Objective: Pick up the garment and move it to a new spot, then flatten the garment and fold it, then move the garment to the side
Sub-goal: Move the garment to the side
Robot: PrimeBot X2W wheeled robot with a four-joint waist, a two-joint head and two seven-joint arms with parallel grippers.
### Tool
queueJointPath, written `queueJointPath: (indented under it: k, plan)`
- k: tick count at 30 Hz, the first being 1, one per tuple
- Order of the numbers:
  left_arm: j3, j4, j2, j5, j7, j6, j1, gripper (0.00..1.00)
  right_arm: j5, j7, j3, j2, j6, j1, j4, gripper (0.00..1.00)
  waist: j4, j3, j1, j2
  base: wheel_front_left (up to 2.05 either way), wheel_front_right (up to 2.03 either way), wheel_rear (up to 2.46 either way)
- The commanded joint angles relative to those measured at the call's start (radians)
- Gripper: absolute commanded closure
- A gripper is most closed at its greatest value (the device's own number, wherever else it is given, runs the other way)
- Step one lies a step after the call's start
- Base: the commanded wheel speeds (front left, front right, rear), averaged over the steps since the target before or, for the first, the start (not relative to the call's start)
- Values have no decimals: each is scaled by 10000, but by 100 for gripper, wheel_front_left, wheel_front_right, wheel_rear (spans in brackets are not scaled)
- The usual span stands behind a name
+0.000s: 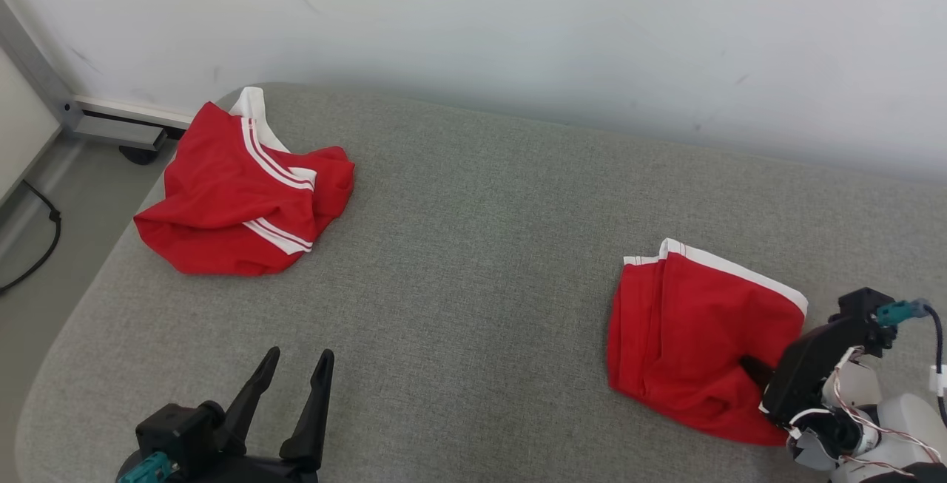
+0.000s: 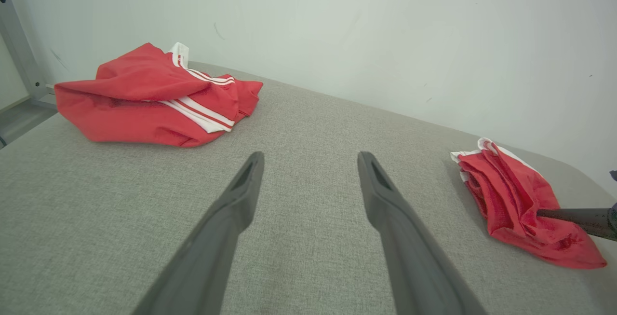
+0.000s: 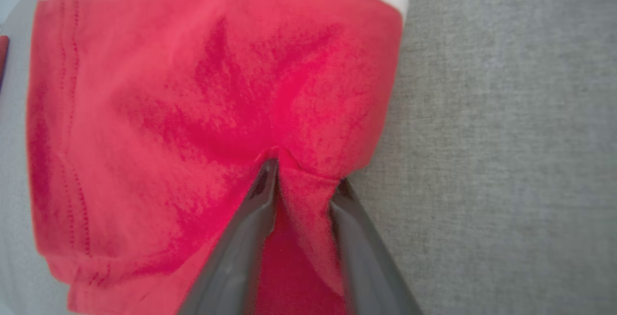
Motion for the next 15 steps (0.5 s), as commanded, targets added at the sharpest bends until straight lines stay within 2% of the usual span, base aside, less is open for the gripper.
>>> queueJointPath:
  k: [1,8,15]
  plan:
    - [50,-10,41,-93,-78,49,-110,0,-52,-52,114,35,-8,-112,139,100,-3,7,1,-1,0,0,0]
    - [0,-69,1,-53,-87,53,-183,0,-440,408,373,21,-8,-491,-99,100,-236,153,1,-1,0,0,0]
    - [-75,-65,-54,44,-88,53,-288,0,-1028,1552,756,7,-8,-553,-1124,100,-748,428,1,-1,0,0,0]
